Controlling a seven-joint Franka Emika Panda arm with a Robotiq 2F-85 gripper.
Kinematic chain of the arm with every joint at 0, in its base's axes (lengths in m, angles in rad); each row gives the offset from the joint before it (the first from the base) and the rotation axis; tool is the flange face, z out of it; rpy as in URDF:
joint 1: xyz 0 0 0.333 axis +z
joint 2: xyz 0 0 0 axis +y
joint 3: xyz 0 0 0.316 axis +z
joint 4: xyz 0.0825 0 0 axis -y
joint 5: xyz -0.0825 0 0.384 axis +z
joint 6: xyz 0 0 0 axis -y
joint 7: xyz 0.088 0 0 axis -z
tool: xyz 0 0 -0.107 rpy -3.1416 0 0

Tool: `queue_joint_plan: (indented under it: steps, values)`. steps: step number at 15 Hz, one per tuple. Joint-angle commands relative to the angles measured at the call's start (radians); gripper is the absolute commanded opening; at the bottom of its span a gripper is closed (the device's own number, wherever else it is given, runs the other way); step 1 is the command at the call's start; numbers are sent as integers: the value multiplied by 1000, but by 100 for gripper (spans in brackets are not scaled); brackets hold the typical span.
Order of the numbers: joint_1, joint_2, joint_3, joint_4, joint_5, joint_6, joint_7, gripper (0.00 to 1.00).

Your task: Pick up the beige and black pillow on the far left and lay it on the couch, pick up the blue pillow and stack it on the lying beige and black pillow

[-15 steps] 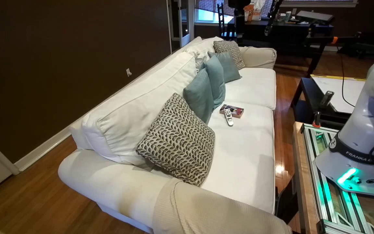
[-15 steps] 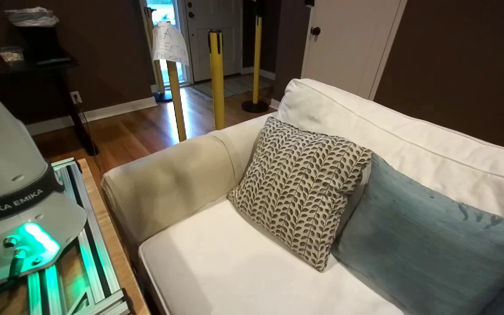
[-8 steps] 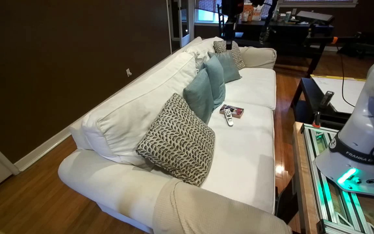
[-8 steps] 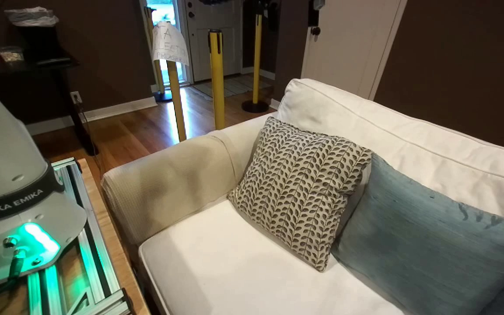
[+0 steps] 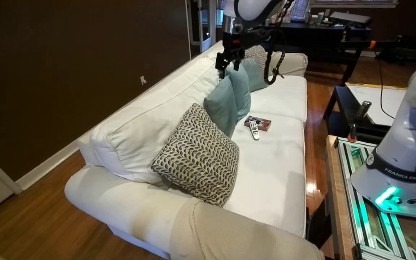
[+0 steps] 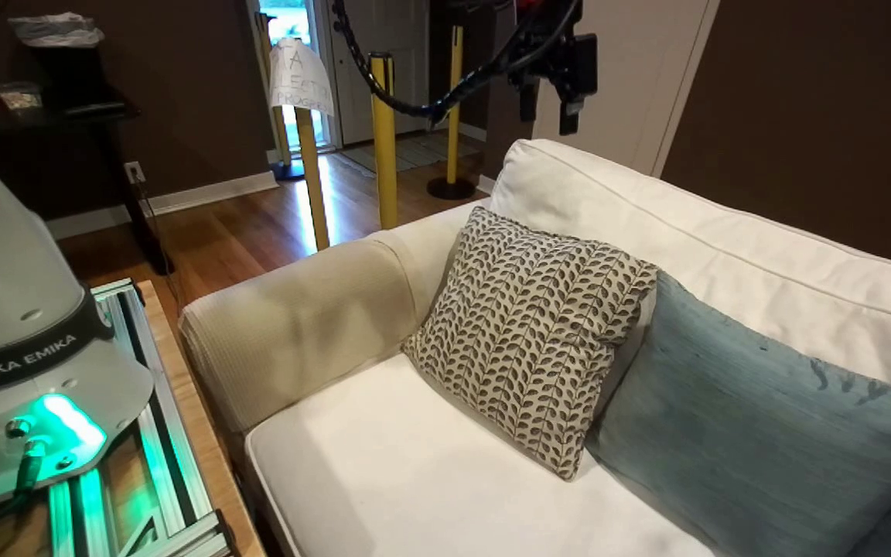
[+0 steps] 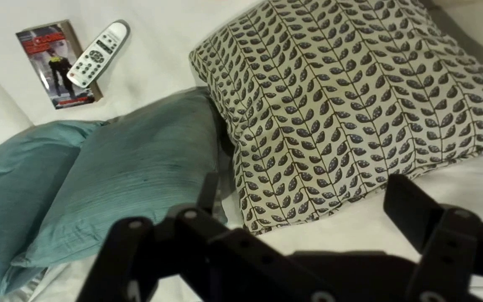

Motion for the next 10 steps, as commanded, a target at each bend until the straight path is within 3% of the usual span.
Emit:
queue_joint_plan:
  steps: [1,6,8,10]
  values:
    - [-1,125,6,29,111,115,126,100]
    - [5,273,9,80,248,252,223,100]
    - [12,324,8,103,260,276,239,100]
    - [15,284,-3,73,230,256,212,100]
